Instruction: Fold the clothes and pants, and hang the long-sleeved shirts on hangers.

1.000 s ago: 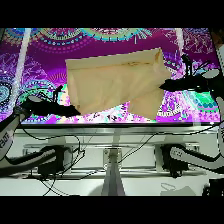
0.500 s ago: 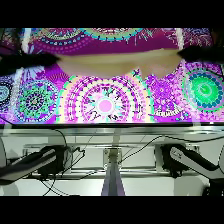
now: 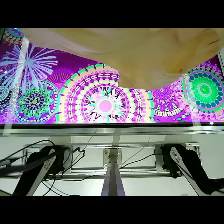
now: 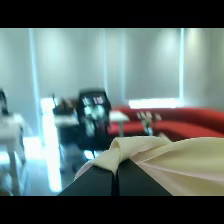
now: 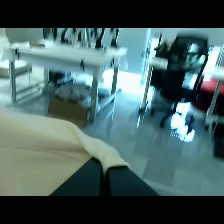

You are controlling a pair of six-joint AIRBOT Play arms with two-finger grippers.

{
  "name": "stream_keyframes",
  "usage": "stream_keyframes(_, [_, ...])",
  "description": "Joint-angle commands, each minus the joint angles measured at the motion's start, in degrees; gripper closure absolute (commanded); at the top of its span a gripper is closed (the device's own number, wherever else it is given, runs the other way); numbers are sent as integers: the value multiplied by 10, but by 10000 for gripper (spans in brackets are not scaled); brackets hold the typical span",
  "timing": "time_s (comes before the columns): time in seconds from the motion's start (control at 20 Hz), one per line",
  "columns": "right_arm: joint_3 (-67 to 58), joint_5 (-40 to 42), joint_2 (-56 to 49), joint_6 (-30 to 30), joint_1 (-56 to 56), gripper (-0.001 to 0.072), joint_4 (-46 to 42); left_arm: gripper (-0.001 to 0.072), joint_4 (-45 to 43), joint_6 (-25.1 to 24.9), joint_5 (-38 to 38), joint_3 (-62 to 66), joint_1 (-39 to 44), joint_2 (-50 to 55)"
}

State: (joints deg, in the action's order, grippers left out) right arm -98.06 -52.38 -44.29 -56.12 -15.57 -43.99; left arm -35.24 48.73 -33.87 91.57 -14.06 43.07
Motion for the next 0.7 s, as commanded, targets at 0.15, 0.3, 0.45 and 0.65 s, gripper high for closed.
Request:
stream_keyframes(0.15, [-20, 20, 45, 2, 0, 702, -26, 695, -147, 112, 2, 7, -1, -64])
stream_keyframes(0.3, [-20, -31, -28, -39, 0, 702, -16, 695, -226, 196, -133, 1, -1, 7])
stream_keyframes(0.45, [-20, -163, -151, -77, 0, 702, 0, 695, -227, 196, -269, -28, 9, 146])
stream_keyframes(0.65, [-3, -251, -332, -79, 10, 702, -6, 694, -226, 195, -293, -55, 34, 367])
